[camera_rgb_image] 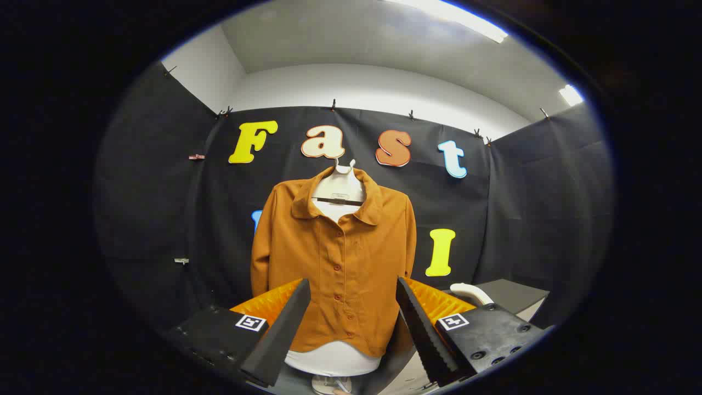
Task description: Iron the clothes twice with a garment steamer, once on the left side and once on the right side.
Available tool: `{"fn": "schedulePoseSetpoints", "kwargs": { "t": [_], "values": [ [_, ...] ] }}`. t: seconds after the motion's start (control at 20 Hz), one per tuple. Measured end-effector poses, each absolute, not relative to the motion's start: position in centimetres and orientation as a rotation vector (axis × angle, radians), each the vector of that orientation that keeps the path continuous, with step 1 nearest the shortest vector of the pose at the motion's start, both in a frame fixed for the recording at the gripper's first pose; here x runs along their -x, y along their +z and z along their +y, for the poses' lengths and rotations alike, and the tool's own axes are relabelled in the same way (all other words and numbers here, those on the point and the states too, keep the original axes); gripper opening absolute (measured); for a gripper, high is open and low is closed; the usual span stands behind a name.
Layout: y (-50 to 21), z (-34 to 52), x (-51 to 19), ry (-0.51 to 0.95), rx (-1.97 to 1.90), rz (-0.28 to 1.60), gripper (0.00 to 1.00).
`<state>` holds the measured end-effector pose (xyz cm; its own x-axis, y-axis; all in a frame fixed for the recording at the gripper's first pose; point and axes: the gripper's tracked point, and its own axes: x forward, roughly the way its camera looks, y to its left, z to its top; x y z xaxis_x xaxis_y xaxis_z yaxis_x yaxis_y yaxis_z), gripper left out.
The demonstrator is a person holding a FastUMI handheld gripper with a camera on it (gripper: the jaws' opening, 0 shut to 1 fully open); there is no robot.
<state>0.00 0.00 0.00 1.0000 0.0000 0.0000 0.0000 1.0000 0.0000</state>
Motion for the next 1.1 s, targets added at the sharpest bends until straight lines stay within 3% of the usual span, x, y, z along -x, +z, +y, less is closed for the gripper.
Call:
{"fn": "schedulePoseSetpoints", "kwargs": {
  "t": [1.1],
  "values": [
    [-0.9,0.3,-1.1,-0.039,0.003,0.026,0.98]
  ]
}}
